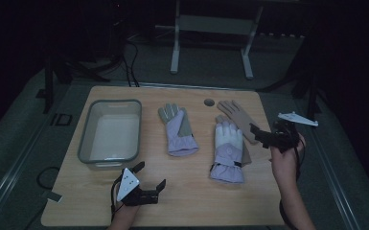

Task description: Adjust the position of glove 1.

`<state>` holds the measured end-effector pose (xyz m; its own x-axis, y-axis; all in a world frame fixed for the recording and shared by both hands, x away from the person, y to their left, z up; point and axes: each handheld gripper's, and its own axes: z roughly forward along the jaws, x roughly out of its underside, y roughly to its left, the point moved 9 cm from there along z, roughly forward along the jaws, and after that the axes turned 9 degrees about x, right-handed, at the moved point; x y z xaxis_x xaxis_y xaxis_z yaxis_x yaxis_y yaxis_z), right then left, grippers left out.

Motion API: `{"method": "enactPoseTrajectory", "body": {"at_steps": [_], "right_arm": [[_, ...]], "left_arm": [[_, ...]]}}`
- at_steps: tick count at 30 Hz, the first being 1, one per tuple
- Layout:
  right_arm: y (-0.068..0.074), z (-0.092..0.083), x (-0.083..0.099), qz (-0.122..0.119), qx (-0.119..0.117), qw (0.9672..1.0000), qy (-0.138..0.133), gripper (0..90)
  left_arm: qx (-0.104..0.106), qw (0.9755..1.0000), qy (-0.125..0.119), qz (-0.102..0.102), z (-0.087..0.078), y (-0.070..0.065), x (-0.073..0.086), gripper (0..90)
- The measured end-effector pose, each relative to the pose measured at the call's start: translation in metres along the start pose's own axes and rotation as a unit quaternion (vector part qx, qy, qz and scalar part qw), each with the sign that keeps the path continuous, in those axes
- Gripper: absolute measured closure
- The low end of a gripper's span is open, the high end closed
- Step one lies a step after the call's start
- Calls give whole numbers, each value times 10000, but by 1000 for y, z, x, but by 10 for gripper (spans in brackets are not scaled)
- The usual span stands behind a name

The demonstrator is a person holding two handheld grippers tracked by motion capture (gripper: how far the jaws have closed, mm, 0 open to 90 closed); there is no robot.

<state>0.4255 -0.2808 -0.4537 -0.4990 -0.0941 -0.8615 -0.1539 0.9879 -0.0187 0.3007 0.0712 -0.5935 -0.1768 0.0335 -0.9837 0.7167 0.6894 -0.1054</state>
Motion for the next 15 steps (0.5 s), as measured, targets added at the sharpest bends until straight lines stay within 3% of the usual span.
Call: {"method": "enactPoseTrajectory", "body": {"at_steps": [6,15], "right_arm": [[36,6,-28,-318,-175,9993,-54,109],[91,23,-50,-552,-640,9964,50,109]], "left_arm": [[11,10000,-8,-9,0,0,0,14],[35,10000,39,-3,0,-1,0,14]]}}
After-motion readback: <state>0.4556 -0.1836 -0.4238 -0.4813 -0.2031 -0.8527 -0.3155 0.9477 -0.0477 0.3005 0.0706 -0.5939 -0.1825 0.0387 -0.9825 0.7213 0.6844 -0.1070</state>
